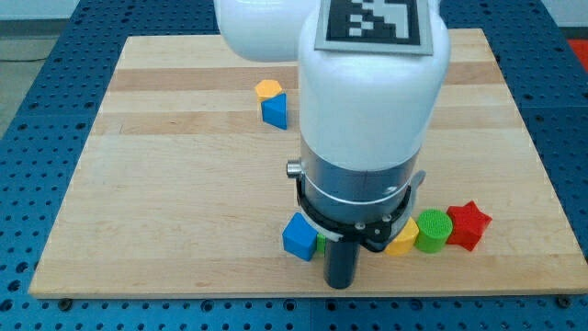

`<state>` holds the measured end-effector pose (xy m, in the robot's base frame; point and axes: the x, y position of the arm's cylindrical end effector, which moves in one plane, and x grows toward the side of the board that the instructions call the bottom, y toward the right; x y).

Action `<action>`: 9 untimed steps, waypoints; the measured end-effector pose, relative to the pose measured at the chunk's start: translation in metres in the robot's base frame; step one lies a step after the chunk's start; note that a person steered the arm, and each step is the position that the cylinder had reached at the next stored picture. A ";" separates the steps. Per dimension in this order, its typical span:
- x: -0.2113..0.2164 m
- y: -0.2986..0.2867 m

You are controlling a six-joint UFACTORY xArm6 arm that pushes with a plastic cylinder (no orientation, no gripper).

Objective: Move the triangle towards the left to the blue cube

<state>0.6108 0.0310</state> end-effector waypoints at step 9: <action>-0.197 -0.137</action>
<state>0.4135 -0.1056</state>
